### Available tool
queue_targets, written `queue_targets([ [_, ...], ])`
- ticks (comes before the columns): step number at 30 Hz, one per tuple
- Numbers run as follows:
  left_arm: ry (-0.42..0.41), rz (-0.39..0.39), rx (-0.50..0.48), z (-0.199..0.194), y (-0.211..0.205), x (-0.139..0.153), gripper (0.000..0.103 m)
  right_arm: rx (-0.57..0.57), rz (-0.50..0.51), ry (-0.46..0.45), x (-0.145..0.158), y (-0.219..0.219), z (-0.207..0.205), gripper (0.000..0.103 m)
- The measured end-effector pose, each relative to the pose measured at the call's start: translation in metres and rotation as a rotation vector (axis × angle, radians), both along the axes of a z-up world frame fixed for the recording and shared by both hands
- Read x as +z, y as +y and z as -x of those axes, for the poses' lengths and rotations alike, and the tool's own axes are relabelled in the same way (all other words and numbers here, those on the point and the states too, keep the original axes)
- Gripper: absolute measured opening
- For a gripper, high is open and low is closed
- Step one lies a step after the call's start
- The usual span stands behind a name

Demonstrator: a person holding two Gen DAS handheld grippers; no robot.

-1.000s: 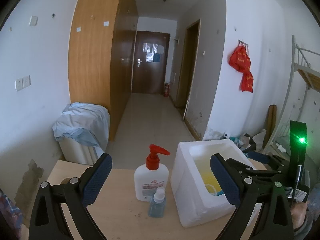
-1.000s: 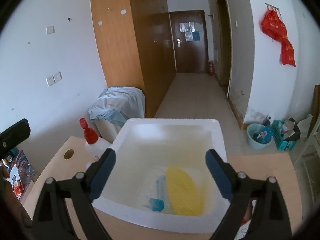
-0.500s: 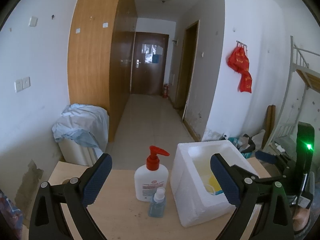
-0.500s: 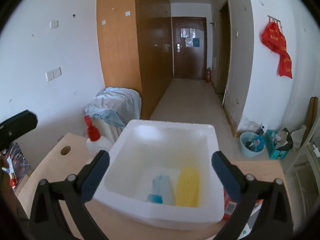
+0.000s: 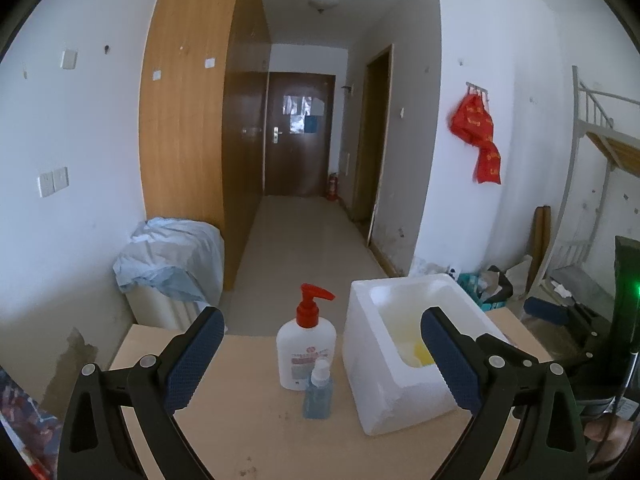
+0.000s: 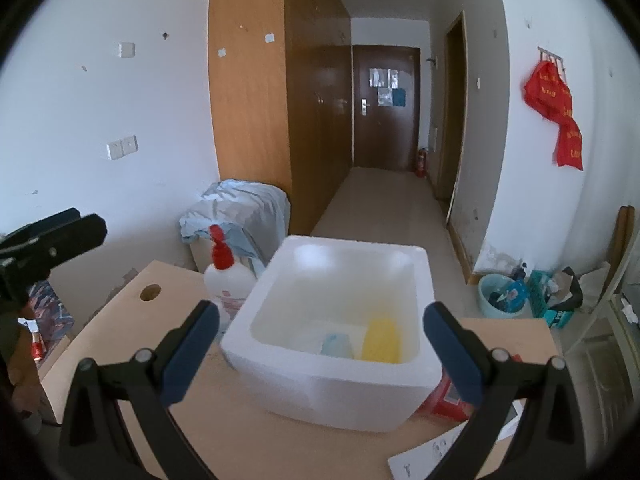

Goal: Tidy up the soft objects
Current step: 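Withdraw both tools from the box back toward the grey sock and tissue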

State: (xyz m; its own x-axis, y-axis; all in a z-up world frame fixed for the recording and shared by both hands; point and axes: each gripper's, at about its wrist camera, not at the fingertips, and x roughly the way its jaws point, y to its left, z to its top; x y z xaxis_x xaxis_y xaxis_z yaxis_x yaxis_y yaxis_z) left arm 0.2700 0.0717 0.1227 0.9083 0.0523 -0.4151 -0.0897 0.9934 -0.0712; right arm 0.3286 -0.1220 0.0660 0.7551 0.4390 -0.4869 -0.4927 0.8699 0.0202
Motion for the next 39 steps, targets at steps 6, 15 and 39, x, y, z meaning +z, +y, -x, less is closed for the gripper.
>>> queue_targets([
  [6,-0.006,-0.007,-0.025,0.023,-0.009,0.002,0.099,0.003,-0.012,-0.024,0.007,-0.005,0.022,0.103],
  [15,-0.011,-0.014,-0.043,0.053,-0.019,0.004,0.099,-0.010,-0.024,-0.050,0.012,-0.012,0.051,0.103],
  [39,-0.046,-0.002,-0.119,0.141,-0.039,-0.041,0.099,-0.007,-0.088,-0.113,-0.018,-0.041,0.137,0.103],
])
